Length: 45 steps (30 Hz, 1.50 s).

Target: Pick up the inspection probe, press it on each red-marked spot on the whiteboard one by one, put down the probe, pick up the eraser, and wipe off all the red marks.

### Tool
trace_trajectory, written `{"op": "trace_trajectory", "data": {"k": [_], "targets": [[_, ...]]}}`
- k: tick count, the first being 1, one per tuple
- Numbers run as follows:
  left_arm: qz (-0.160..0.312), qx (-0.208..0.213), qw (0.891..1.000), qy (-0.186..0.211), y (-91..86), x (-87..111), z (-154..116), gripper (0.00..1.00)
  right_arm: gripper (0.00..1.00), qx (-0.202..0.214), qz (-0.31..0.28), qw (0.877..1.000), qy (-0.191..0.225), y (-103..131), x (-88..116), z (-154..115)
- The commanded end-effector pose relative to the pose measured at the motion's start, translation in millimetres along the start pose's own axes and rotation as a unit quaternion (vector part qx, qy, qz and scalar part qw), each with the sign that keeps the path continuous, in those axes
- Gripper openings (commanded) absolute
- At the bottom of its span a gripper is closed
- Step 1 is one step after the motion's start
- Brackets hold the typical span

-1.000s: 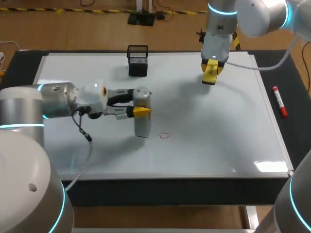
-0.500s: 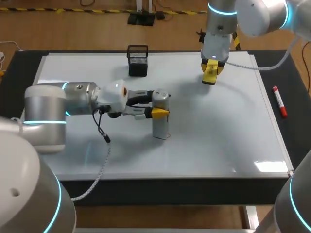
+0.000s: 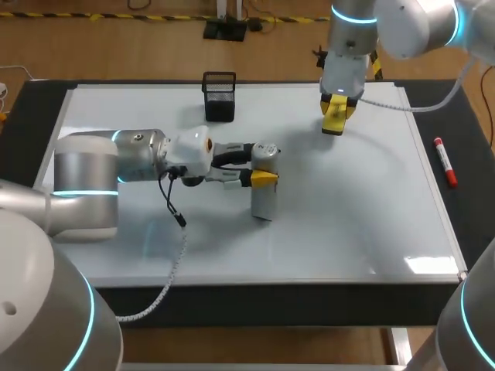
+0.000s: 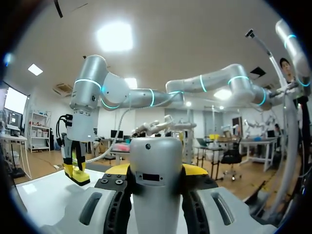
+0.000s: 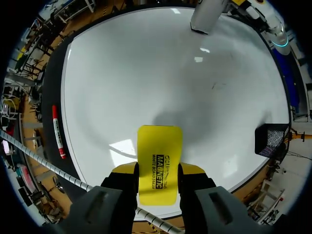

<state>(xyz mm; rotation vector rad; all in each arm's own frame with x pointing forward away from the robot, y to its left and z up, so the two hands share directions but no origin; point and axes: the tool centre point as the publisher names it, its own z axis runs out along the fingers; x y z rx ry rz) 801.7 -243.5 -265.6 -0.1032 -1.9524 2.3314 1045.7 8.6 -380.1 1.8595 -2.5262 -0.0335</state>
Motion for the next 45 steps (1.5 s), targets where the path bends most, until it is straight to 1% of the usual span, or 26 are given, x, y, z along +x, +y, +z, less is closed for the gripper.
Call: {"op": "trace_trajectory", "data": {"k": [1,10,16,19,34,45], "targets": [[-0.002,-0.004,1.0,0.003,3.1,-0.9,3,0.0,0.0,0.0,-0.001,1.0,0.001,-1,0,-1],[0.002,-0.018,1.0,0.0,7.8,0.1,1,0.0,0.0,0.0,-0.001,1.0,0.001,-1,0,-1],[0.019,-0.048,0.999,0.001,9.7,2.7,2,0.0,0.0,0.0,-0.001,1.0,0.001,-1,0,-1],[0.018,-0.053,0.998,0.003,11.6,3.3,3,0.0,0.0,0.0,-0.001,1.0,0.001,-1,0,-1],[0.016,-0.062,0.998,0.007,16.2,3.7,5,0.0,0.0,0.0,-0.001,1.0,0.001,-1,0,-1],[0.019,-0.068,0.997,0.011,15.6,4.5,9,0.0,0.0,0.0,-0.001,1.0,0.001,-1,0,-1]]}}
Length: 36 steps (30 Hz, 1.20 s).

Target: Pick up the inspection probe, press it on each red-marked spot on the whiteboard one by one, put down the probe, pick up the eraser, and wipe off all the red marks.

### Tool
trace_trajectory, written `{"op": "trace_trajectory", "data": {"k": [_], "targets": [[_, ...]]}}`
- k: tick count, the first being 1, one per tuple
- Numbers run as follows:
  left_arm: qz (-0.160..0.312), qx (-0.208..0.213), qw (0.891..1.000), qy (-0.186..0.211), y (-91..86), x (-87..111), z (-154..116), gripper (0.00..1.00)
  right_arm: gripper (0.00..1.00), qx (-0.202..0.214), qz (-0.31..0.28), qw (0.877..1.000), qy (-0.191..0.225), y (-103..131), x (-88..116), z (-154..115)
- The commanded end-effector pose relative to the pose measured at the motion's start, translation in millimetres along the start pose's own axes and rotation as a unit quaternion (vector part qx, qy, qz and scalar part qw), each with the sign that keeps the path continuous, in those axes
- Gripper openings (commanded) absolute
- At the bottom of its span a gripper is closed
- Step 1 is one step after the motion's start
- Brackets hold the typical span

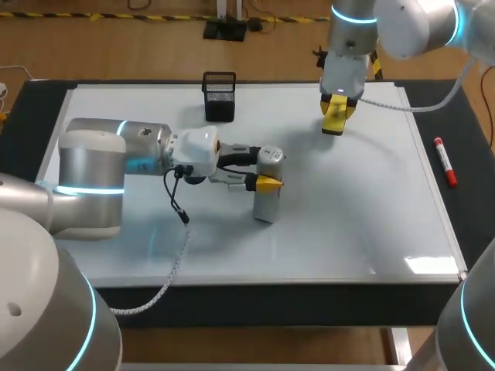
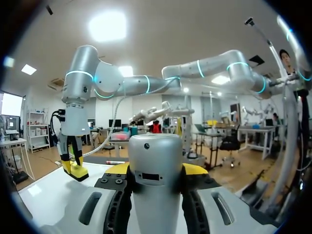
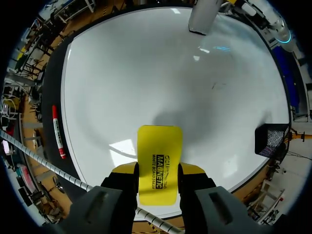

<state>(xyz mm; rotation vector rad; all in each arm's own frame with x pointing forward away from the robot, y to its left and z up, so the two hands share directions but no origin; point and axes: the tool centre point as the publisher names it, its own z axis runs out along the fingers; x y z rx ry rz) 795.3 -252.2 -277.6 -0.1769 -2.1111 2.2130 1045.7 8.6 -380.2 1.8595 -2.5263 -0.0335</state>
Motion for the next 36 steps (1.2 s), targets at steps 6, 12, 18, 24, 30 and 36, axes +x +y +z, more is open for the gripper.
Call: {"op": "trace_trajectory", "data": {"k": [6,12,18,24,30,36], "targets": [[0.006,0.0,1.0,0.004,-7.1,-1.1,4,0.0,0.0,0.0,-0.001,1.0,0.001,-1,0,-1],[0.012,0.004,1.0,-0.008,-20.4,-9.3,-9,0.0,0.0,0.0,-0.001,1.0,0.001,-1,0,-1],[0.015,0.011,0.999,-0.047,-31.8,-21.2,-44,0.0,0.0,0.0,-0.001,1.0,0.001,-1,0,-1],[0.018,0.016,0.994,-0.103,-40.7,-34.4,-89,0.0,0.0,0.0,-0.001,1.0,0.001,-1,0,-1],[0.025,0.014,0.987,-0.157,-42.0,-43.5,-132,0.0,0.0,0.0,-0.001,1.0,0.001,-1,0,-1],[0.027,0.017,0.98,-0.197,-43.4,-50.6,-174,0.0,0.0,0.0,-0.001,1.0,0.001,-1,0,-1]]}}
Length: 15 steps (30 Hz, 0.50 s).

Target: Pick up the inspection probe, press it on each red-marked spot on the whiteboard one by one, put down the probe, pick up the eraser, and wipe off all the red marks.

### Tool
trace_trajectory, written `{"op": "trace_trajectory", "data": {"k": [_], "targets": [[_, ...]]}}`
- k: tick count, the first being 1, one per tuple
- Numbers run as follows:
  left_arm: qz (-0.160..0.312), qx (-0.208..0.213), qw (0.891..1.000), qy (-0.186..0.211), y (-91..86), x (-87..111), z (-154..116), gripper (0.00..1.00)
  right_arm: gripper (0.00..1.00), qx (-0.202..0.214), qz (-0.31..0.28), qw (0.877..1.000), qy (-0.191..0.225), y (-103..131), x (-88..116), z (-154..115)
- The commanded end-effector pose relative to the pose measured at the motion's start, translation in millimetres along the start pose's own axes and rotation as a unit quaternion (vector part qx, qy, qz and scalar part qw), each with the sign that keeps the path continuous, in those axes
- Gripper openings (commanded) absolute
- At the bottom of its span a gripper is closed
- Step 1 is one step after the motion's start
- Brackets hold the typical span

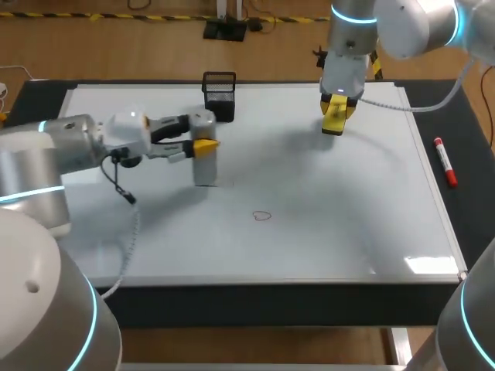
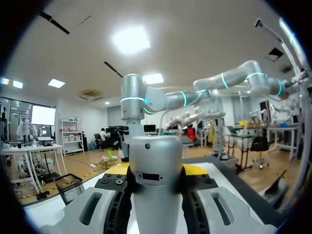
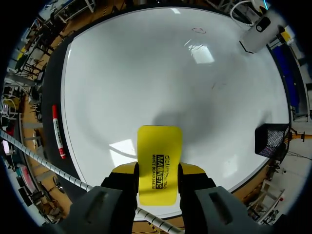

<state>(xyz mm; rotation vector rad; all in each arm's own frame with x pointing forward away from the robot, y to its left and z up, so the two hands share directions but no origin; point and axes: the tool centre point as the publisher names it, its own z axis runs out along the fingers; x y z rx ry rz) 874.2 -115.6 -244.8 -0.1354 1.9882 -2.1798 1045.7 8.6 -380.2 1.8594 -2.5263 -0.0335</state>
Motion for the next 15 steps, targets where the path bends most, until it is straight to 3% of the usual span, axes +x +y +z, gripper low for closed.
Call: {"op": "trace_trajectory", "data": {"k": [1,8,15], "targets": [[0.003,-0.002,0.999,-0.039,-7.6,-4.3,-37,0.0,0.0,0.0,-0.001,1.0,0.001,-1,0,-1],[0.004,0.009,0.996,-0.09,-8.8,-29.6,-84,0.0,0.0,0.0,-0.001,1.0,0.001,-1,0,-1],[0.007,0.018,0.991,-0.13,-12.8,-39.7,-114,0.0,0.0,0.0,-0.001,1.0,0.001,-1,0,-1]]}}
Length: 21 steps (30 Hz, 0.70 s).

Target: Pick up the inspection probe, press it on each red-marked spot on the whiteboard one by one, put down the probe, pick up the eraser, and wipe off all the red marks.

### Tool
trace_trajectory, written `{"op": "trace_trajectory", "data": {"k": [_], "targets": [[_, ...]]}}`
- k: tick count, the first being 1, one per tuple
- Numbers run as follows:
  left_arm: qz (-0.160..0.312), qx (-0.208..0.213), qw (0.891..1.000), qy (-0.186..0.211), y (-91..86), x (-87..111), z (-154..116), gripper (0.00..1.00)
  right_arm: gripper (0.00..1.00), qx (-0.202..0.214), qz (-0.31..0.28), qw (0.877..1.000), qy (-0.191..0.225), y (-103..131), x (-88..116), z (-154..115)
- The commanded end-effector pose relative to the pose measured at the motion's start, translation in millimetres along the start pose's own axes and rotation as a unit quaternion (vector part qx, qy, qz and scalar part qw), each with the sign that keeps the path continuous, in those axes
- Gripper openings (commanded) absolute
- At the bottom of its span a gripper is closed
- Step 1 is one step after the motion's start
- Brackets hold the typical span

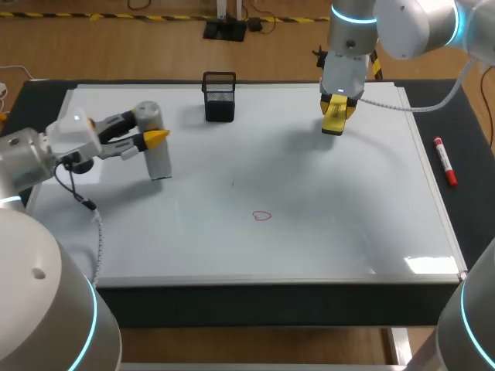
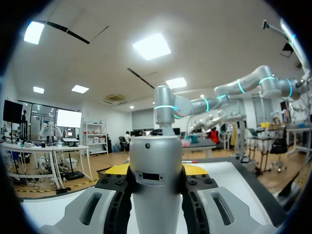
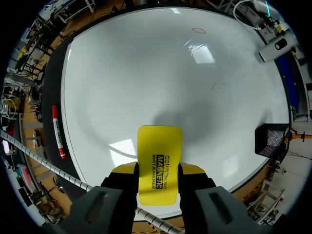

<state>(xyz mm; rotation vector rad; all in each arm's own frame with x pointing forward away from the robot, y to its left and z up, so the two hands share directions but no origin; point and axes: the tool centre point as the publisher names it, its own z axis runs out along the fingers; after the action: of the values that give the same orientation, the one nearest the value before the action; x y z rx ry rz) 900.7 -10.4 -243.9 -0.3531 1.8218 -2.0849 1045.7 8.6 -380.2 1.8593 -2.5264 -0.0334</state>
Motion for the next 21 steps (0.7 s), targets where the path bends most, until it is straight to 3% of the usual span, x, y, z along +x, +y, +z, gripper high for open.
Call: {"op": "trace_trajectory", "data": {"k": [1,9,21], "targets": [[0.003,0.001,1.0,-0.018,-6.4,2.4,-20,0.0,0.0,0.0,-0.001,1.0,0.001,-1,0,-1],[0.01,0.001,0.999,-0.042,-12.3,-1.6,-34,0.0,0.0,0.0,-0.001,1.0,0.001,-1,0,-1],[0.011,0.001,0.999,-0.043,-12.8,-1.9,-35,0.0,0.0,0.0,-0.001,1.0,0.001,-1,0,-1]]}}
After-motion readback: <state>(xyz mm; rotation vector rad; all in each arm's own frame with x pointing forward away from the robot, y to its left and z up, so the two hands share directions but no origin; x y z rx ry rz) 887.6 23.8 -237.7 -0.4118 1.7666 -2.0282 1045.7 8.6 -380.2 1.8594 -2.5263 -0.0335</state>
